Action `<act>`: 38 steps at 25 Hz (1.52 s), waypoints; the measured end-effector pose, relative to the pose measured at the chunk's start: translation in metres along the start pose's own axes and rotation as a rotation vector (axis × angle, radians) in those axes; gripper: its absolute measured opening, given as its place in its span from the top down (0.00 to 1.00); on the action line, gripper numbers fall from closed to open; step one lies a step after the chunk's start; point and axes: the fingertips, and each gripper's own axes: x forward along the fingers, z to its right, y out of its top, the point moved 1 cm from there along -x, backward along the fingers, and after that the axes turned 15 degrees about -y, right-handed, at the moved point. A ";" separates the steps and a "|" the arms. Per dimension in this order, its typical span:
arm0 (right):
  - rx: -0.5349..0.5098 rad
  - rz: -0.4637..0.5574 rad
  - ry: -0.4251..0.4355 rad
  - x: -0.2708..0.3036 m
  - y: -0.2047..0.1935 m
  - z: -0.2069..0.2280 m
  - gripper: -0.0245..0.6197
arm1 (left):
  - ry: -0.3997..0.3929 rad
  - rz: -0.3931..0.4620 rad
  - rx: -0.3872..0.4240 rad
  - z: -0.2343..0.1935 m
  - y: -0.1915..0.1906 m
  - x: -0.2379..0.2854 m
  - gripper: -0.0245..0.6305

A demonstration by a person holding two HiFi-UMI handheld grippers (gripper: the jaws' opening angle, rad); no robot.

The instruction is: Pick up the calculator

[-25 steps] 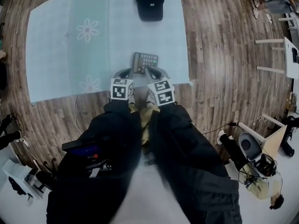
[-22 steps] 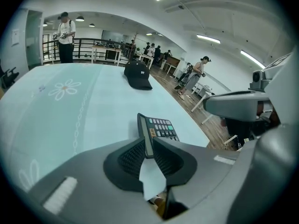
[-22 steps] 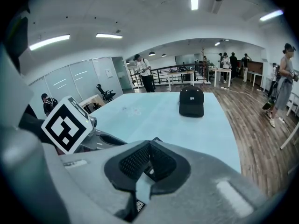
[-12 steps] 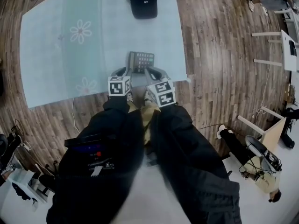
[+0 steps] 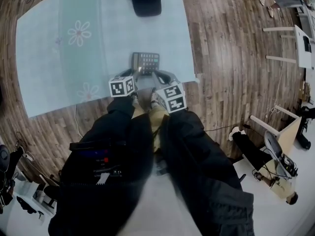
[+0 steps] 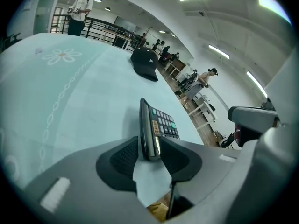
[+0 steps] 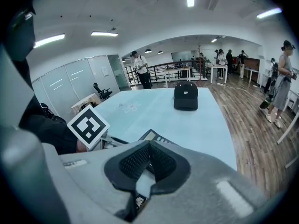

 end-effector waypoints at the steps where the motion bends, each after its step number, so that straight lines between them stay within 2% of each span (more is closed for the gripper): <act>1: 0.000 -0.002 -0.002 0.000 -0.001 0.001 0.96 | -0.007 0.002 -0.005 0.000 0.000 0.003 0.74; 5: 0.004 -0.005 -0.005 -0.003 -0.004 0.005 0.96 | 0.008 0.035 -0.028 -0.005 0.001 0.005 0.80; 6: 0.004 -0.005 -0.006 -0.004 -0.006 0.006 0.96 | 0.003 0.044 -0.035 -0.006 0.001 0.005 0.85; 9: -0.007 -0.001 -0.013 -0.006 -0.012 0.010 0.96 | -0.024 0.052 -0.042 -0.003 0.001 0.005 0.86; 15: -0.023 0.031 -0.015 -0.011 -0.003 0.011 0.96 | -0.036 0.078 0.009 0.018 0.013 -0.005 0.90; 20: -0.019 0.068 -0.004 -0.022 0.010 0.006 0.96 | -0.015 0.071 0.079 0.033 0.022 -0.019 0.90; 26: -0.040 0.158 -0.025 -0.033 0.031 0.010 0.96 | -0.013 0.177 0.176 0.062 0.060 -0.047 0.90; 31: -0.046 0.288 -0.036 -0.050 0.081 0.007 0.96 | -0.025 0.299 0.284 0.100 0.111 -0.080 0.90; 38: -0.062 0.494 -0.110 -0.098 0.144 0.016 0.96 | -0.036 0.476 0.435 0.162 0.171 -0.138 0.90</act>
